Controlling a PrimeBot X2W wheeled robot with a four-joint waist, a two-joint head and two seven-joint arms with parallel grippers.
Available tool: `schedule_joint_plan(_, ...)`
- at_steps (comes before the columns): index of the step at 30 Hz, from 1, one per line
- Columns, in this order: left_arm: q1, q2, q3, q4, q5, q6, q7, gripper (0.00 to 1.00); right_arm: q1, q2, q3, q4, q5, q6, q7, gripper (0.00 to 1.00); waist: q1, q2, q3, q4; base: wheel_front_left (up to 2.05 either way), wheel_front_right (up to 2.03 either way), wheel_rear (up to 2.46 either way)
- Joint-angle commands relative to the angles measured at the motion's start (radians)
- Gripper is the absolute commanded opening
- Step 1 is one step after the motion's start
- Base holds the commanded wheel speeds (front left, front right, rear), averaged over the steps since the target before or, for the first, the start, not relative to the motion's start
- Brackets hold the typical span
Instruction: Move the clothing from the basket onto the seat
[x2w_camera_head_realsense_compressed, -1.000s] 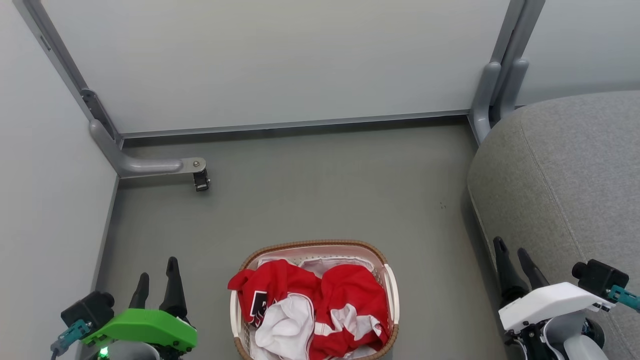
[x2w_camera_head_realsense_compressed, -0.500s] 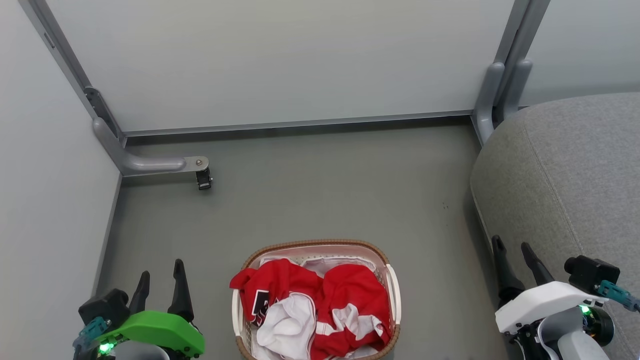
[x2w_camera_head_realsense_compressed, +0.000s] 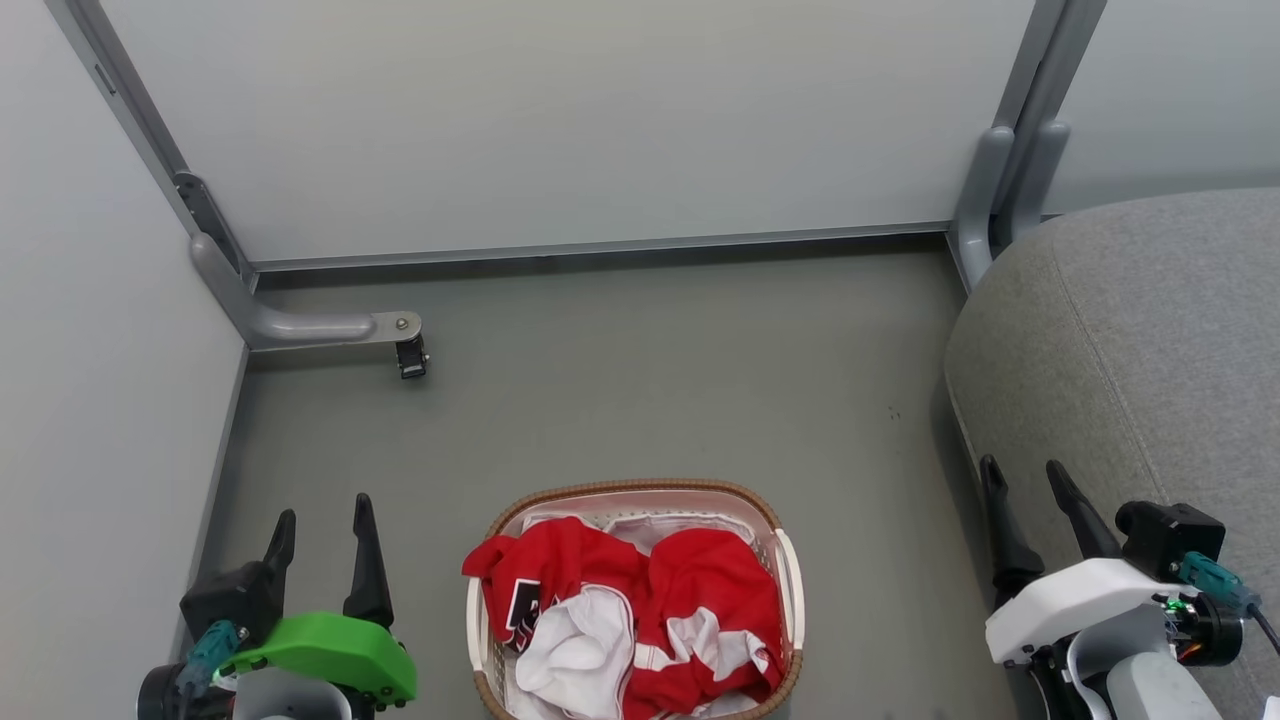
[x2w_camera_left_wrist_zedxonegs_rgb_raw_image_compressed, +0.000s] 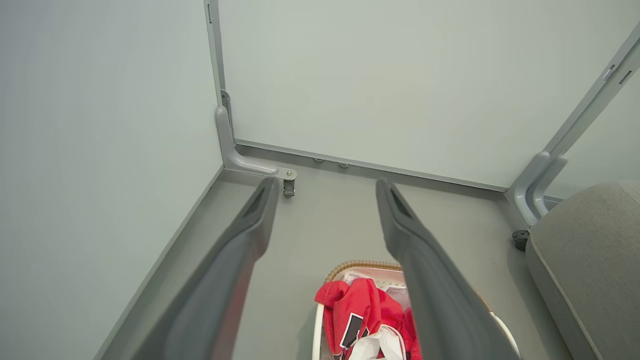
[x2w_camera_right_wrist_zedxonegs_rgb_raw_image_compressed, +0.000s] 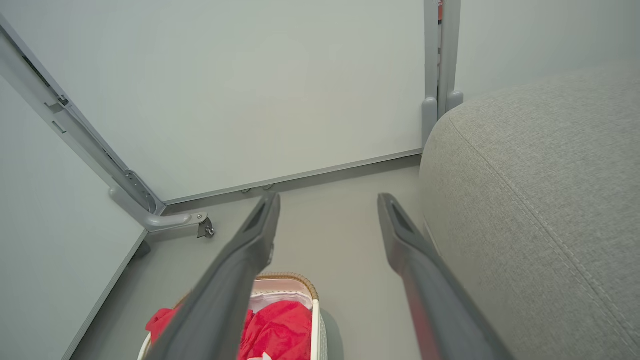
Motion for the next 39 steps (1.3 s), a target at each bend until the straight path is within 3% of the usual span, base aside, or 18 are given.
schedule_joint_plan(1, 0.005, 0.008, -0.003, -0.01, 0.025, 0.006, -0.009, 1.0, 0.004, 0.001, -0.001, -0.016, -0.03, 0.0, -0.009, 1.0, 0.0, -0.0001, 0.0, 0.001, 0.0, 0.0, 0.0)
schedule_joint_plan(39, 0.077, -0.031, 0.025, -0.012, 0.322, 0.0, -0.083, 1.0, 0.035, 0.018, -0.01, 0.013, -0.325, 0.0, -0.084, 1.0, -0.0001, -0.0001, -0.007, 0.004, 0.0, 0.0, 0.0)
